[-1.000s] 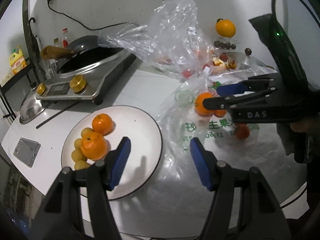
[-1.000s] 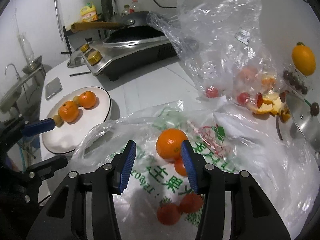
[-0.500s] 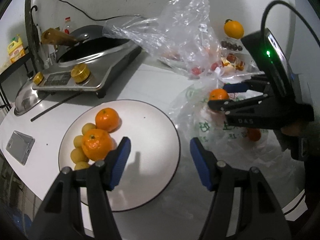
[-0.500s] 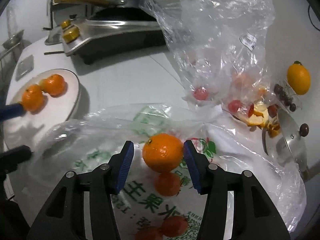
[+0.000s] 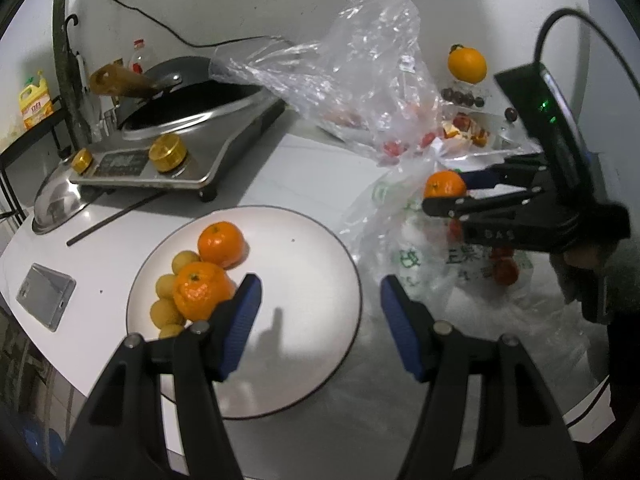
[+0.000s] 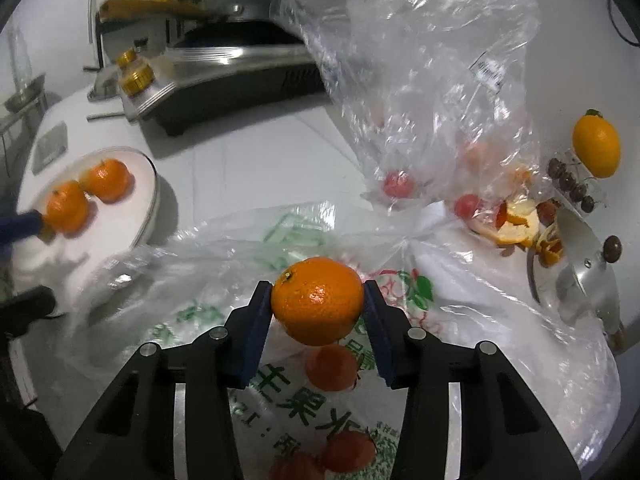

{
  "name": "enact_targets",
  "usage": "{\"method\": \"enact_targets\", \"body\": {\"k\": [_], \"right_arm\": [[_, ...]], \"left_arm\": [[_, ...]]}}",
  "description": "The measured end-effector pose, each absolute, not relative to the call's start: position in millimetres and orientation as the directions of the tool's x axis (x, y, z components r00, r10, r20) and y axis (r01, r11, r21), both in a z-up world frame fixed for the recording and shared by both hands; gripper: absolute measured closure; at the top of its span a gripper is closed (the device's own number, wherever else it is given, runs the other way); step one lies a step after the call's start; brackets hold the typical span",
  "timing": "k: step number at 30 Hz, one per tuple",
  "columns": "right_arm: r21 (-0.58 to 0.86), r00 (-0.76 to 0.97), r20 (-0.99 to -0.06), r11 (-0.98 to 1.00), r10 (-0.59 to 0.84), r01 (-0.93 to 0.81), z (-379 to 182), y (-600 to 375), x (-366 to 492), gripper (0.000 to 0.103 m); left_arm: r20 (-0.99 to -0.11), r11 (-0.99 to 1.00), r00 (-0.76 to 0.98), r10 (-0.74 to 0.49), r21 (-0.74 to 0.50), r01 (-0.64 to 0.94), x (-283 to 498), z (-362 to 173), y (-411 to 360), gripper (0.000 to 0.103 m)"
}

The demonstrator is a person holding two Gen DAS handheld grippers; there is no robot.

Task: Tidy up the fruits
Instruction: 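Grasp an orange tangerine from the pile with the right gripper, then grasp a red cherry tomato with the left gripper while the right gripper holds its tangerine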

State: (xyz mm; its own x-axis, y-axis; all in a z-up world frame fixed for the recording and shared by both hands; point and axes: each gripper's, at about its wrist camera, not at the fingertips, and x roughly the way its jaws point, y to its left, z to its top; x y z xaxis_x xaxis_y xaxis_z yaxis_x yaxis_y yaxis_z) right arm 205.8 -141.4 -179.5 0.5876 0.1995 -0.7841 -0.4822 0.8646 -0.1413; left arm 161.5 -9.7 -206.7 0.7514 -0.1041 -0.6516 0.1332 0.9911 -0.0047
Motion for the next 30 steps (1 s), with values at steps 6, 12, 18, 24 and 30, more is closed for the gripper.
{"method": "enact_targets", "body": {"k": [6, 12, 18, 24, 30], "right_arm": [[-0.074, 0.592, -0.764, 0.877, 0.256, -0.474, -155, -166, 181, 0.055], [-0.019, 0.586, -0.768, 0.905, 0.260, -0.425, -151, -206, 153, 0.055], [0.054, 0.540, -0.793, 0.915, 0.283, -0.400, -164, -236, 129, 0.055], [0.138, 0.478, -0.806, 0.896, 0.349, -0.421, -183, -246, 115, 0.055], [0.174, 0.459, -0.804, 0.887, 0.378, -0.428, -192, -256, 114, 0.055]], "left_arm": [[-0.642, 0.986, 0.757, -0.122, 0.009, 0.166, 152, -199, -29, 0.040], [-0.634, 0.978, 0.758, -0.155, 0.009, 0.208, 141, -193, -53, 0.040], [-0.637, 0.968, 0.747, -0.189, 0.009, 0.252, 130, -194, -77, 0.040], [-0.644, 0.963, 0.741, -0.191, 0.022, 0.268, 122, -195, -93, 0.040], [-0.653, 0.964, 0.738, -0.172, 0.041, 0.261, 120, -197, -104, 0.040]]}}
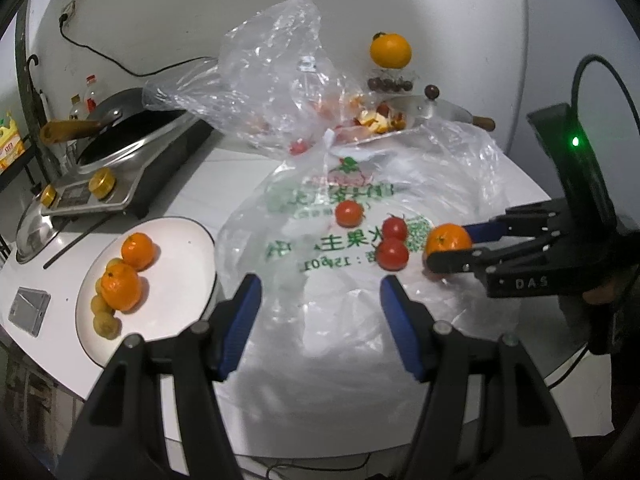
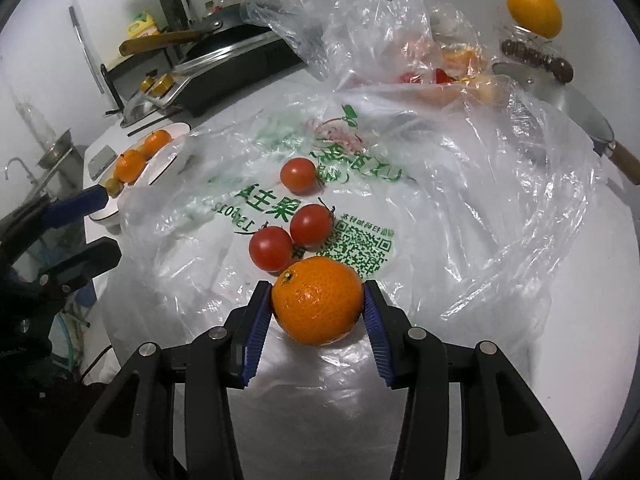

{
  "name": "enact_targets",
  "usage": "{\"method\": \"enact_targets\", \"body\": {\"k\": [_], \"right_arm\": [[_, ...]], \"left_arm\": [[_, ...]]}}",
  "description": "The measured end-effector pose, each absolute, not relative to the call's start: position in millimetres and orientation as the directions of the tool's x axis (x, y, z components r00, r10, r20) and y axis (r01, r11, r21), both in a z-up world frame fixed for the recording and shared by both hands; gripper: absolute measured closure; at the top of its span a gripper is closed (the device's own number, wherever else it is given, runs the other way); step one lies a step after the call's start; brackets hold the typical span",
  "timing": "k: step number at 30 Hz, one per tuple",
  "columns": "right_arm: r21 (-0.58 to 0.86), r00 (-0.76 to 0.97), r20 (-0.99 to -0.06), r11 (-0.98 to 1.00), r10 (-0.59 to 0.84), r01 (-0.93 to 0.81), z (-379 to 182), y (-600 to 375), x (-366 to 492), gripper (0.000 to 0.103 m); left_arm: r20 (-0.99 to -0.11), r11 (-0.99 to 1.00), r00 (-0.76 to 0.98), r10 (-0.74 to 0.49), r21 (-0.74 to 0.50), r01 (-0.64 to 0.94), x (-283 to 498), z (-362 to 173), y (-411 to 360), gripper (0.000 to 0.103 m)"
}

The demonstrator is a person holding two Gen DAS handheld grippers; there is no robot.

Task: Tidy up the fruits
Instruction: 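Grasp a red cherry tomato with the left gripper while the right gripper holds its tangerine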

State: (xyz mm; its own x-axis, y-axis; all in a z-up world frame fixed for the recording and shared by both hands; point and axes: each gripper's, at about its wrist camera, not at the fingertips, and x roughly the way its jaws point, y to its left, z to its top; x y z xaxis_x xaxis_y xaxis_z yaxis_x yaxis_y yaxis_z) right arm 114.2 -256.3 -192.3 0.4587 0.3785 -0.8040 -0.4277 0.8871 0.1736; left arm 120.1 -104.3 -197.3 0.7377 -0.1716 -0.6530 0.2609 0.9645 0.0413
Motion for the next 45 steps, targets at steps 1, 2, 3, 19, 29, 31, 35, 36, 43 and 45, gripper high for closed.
{"method": "enact_targets", "body": {"k": [1, 2, 3, 19, 29, 31, 35, 36, 43, 45], "right_arm": [[0.180, 0.458, -0.802, 0.885, 0.385, -0.429, -192, -258, 114, 0.055], [0.179, 0.460, -0.799, 0.884, 0.387, -0.432, -192, -259, 114, 0.055], [0.173, 0.464, -0.798, 0.884, 0.384, -0.435, -192, -260, 114, 0.055], [0.109, 0.509, -0.777, 0.876, 0.370, -0.470, -184, -267, 103, 0.053], [0.066, 0.517, -0.782, 0.870, 0.349, -0.488, -190, -265, 100, 0.055], [0.071, 0.515, -0.780, 0.869, 0.354, -0.489, -189, -267, 101, 0.055], [0.102, 0.522, -0.768, 0.875, 0.371, -0.472, -186, -276, 103, 0.055], [0.107, 0.524, -0.765, 0.877, 0.374, -0.469, -185, -278, 103, 0.055], [0.120, 0.531, -0.758, 0.881, 0.379, -0.458, -184, -285, 108, 0.055], [0.127, 0.525, -0.761, 0.881, 0.380, -0.455, -187, -286, 109, 0.055]], "left_arm": [[-0.656, 0.965, 0.736, -0.168, 0.045, 0.260, 120, -198, -106, 0.040], [-0.656, 0.965, 0.737, -0.165, 0.048, 0.258, 120, -198, -107, 0.040], [-0.657, 0.965, 0.737, -0.162, 0.052, 0.259, 120, -198, -109, 0.040], [-0.671, 0.957, 0.725, -0.158, 0.077, 0.279, 135, -201, -135, 0.040], [-0.700, 0.950, 0.688, -0.190, 0.045, 0.308, 157, -212, -152, 0.040], [-0.708, 0.946, 0.677, -0.203, 0.037, 0.322, 162, -216, -156, 0.040], [-0.717, 0.938, 0.664, -0.211, 0.042, 0.344, 168, -223, -164, 0.040], [-0.717, 0.936, 0.664, -0.215, 0.043, 0.350, 169, -223, -166, 0.040], [-0.727, 0.928, 0.648, -0.225, 0.043, 0.371, 179, -230, -175, 0.041], [-0.736, 0.928, 0.638, -0.226, 0.036, 0.370, 184, -233, -176, 0.049]]}}
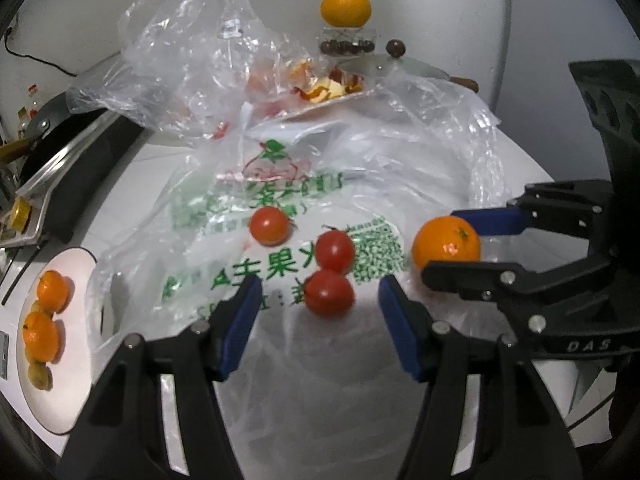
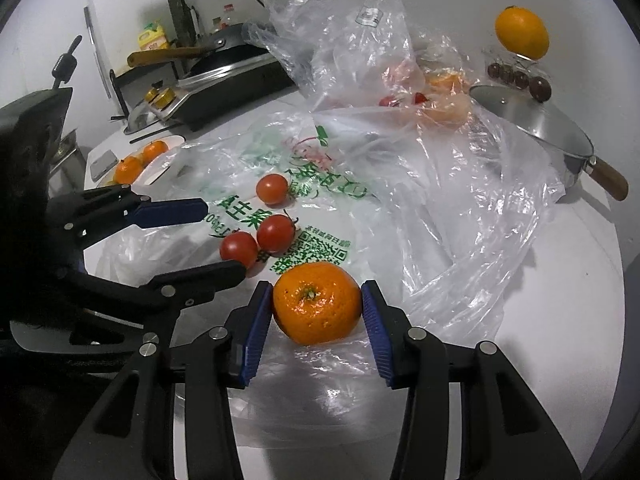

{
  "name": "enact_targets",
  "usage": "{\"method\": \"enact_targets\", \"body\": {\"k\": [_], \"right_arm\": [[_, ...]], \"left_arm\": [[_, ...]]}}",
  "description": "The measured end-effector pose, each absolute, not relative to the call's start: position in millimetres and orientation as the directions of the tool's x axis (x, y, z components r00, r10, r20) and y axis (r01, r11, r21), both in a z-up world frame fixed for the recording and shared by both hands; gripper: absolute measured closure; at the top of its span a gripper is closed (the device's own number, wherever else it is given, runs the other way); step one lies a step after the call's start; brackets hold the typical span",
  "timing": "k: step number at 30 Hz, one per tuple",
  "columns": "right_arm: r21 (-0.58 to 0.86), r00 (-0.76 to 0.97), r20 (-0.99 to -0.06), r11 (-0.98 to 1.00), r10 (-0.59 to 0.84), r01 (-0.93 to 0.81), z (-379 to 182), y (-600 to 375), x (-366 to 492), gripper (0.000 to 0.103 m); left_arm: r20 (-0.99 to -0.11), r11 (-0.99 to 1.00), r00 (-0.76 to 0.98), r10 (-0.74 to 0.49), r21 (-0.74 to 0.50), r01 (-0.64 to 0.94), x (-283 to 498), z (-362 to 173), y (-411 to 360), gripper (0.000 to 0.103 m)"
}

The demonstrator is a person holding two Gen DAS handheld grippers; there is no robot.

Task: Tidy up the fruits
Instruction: 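Grasp a red cherry tomato with the left gripper while the right gripper holds its tangerine, then lift the held tomato and tangerine up from the bag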

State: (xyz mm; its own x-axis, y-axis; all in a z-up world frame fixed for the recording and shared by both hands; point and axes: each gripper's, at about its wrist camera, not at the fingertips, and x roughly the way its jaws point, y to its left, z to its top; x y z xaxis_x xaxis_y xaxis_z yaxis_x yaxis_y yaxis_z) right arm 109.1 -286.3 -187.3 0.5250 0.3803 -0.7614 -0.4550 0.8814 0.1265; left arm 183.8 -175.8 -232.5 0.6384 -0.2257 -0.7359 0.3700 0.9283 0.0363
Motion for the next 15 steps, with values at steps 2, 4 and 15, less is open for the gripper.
{"method": "enact_targets", "body": {"k": [2, 4, 15], "right_arm": [[0.130, 0.521, -0.763, 0.880, 0.383, -0.456, -189, -286, 110, 0.055], [0.135, 0.519, -0.762, 0.879, 0.387, -0.457, -190, -287, 110, 0.055], [0.146, 0.522, -0.755, 0.878, 0.397, -0.456, -190, -290, 111, 0.055]], "left_arm": [[-0.747, 0.928, 0.625, -0.227, 0.028, 0.371, 188, -235, -176, 0.052], [-0.756, 0.926, 0.613, -0.231, 0.022, 0.376, 191, -238, -178, 0.057], [-0.773, 0.923, 0.587, -0.241, 0.004, 0.384, 197, -242, -181, 0.072]]}}
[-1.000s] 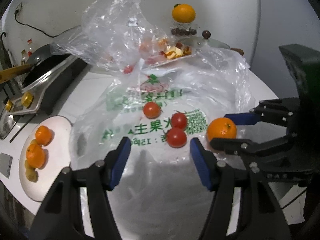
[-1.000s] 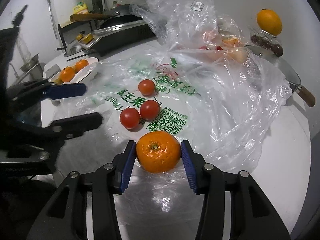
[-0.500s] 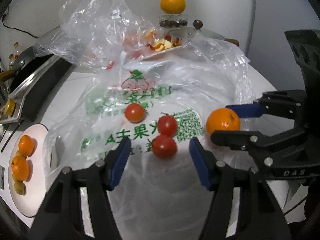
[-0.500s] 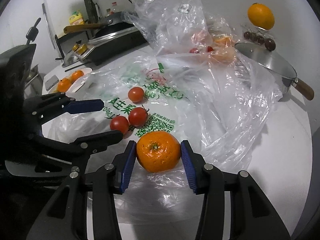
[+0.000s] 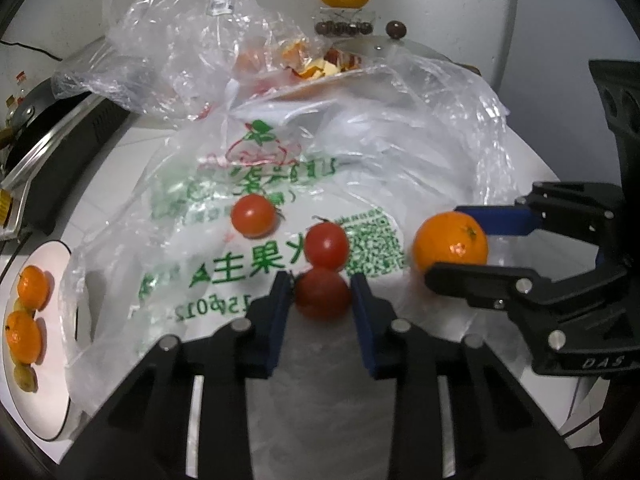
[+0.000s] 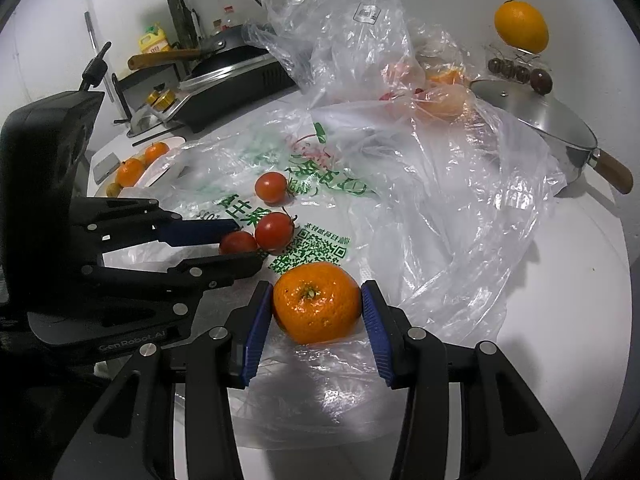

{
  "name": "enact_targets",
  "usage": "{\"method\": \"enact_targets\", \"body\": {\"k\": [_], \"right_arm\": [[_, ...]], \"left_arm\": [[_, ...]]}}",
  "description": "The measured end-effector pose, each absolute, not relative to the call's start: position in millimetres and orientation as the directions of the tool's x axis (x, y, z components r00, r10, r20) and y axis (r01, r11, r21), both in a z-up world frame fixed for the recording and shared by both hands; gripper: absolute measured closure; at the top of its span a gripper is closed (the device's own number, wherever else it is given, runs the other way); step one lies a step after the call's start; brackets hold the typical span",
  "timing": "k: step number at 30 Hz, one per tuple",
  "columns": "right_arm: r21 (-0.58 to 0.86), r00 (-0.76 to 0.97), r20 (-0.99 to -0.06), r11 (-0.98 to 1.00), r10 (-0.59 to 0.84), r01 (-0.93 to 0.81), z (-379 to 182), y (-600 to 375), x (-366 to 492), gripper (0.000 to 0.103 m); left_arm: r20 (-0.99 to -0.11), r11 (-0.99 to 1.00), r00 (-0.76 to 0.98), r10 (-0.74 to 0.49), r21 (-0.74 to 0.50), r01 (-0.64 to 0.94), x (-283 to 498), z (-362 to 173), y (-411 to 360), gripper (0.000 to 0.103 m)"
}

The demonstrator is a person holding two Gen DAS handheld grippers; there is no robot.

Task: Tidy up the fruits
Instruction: 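Lift the held tomato and tangerine up from the bag, then carry the held tomato and tangerine over the white plate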

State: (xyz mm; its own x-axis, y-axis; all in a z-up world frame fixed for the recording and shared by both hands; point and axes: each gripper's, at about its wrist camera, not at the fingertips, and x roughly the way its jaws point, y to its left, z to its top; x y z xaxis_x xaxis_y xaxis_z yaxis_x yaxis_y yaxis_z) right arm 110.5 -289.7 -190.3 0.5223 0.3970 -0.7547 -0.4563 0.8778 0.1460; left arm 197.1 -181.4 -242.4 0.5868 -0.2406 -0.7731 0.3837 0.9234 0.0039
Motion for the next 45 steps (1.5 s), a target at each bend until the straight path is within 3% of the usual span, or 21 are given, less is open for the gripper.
{"method": "enact_targets", "body": {"k": [19, 45], "right_arm": [[0.115, 0.572, -0.726, 0.887, 0.383, -0.448, -163, -274, 99, 0.055], [0.047, 0.573, -0.709, 0.838, 0.411, -0.544, -130, -181, 94, 0.055]], "left_arm": [[-0.709, 0.916, 0.646, -0.282, 0.001, 0.402, 168, -207, -160, 0.072], [-0.636, 0.962, 0.734, -0.240, -0.052, 0.269, 126, -183, -51, 0.072]]}}
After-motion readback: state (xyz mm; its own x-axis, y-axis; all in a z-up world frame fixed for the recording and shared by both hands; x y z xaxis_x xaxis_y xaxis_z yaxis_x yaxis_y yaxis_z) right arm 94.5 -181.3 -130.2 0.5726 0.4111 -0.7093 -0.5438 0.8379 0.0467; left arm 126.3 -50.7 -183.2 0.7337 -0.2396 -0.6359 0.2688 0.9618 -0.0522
